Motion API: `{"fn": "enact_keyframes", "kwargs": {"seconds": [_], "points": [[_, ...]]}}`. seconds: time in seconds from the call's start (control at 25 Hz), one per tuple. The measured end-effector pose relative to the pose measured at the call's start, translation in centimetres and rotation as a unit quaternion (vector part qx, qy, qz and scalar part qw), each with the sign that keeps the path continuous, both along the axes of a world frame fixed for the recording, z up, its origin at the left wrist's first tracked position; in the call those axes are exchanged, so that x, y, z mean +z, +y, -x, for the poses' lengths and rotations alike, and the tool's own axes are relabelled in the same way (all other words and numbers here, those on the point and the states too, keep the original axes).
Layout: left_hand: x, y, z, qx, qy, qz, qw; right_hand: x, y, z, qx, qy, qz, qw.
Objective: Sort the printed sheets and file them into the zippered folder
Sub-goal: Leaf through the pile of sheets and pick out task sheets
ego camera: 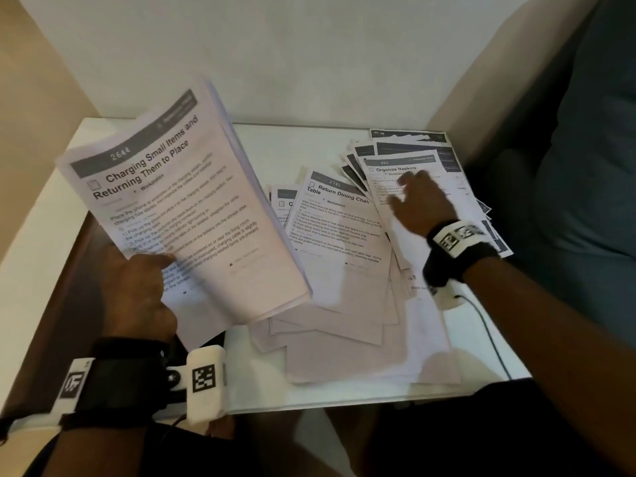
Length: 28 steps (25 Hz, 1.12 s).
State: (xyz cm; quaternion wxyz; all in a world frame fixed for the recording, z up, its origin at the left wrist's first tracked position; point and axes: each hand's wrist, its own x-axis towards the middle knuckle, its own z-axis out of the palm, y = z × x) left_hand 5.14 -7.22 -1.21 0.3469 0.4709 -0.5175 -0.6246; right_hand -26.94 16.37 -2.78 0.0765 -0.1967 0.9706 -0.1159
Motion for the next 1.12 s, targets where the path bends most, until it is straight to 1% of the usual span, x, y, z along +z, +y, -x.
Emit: {"fn": "enact_keyframes", "kwargs": {"seconds": [0.04, 0.08, 0.12, 0.16, 0.24, 0.28, 0.36, 0.4, 0.44, 0.52, 0.56, 0.6, 0.76, 0.92, 1.04, 1.12], "points": [[0.0, 0.0, 0.1, 0.003, -0.004, -0.007, 1.000, -0.6, -1.3, -2.5, 0.034, -0.046, 0.016, 0.998], [0.1, 0.2, 0.0, -0.006, -0.006, -0.007, 1.000, -1.3, -2.3, -5.6, 0.063, -0.081, 0.001, 0.995], [0.0, 0.3, 0.0, -0.016, -0.006, 0.005, 1.000, -2.3, -3.2, -8.3, 0.074, -0.091, -0.038, 0.992], [-0.1, 0.5, -0.1, -0.020, -0.013, 0.012, 1.000, -3.1, -3.4, -10.4, 0.071, -0.091, -0.056, 0.992], [-0.4, 0.6, -0.2, -0.033, -0.014, 0.006, 0.999, -4.3, -2.5, -12.4, 0.060, -0.082, -0.075, 0.992], [-0.5, 0.7, -0.1, -0.034, -0.010, 0.001, 0.999, -4.5, -1.9, -13.0, 0.069, -0.085, -0.068, 0.992], [-0.7, 0.8, 0.2, -0.032, -0.014, -0.013, 0.999, -4.8, -0.5, -14.1, 0.113, -0.087, -0.050, 0.989], [-0.7, 0.9, 0.2, -0.030, -0.016, -0.015, 0.999, -4.8, 0.3, -14.5, 0.118, -0.084, -0.047, 0.988], [-0.8, 0.8, 0.2, -0.026, -0.014, -0.017, 0.999, -4.8, 1.1, -15.0, 0.098, -0.077, -0.042, 0.991], [-0.9, 0.6, 0.0, -0.026, -0.013, -0.025, 0.999, -4.6, 2.6, -15.8, -0.005, -0.076, -0.020, 0.997], [-0.8, 0.5, -0.2, -0.022, -0.018, -0.027, 0.999, -4.4, 3.0, -16.2, -0.050, -0.088, -0.013, 0.995], [-0.8, 0.5, -0.3, -0.022, -0.018, -0.031, 0.999, -4.3, 3.3, -16.5, -0.072, -0.097, -0.010, 0.993], [-1.6, -0.3, -0.9, -0.017, -0.026, -0.038, 0.999, -4.4, 3.4, -15.6, -0.108, -0.132, 0.040, 0.985], [-2.1, -1.0, -1.3, -0.018, -0.029, -0.038, 0.999, -4.2, 3.9, -14.3, -0.101, -0.122, 0.158, 0.975], [-2.3, -0.9, -1.1, -0.024, -0.035, -0.036, 0.998, -3.8, 4.6, -14.0, -0.090, -0.086, 0.149, 0.981], [-2.2, -0.7, -0.9, -0.026, -0.035, -0.041, 0.998, -3.8, 5.0, -13.8, -0.099, -0.072, 0.154, 0.981]]}}
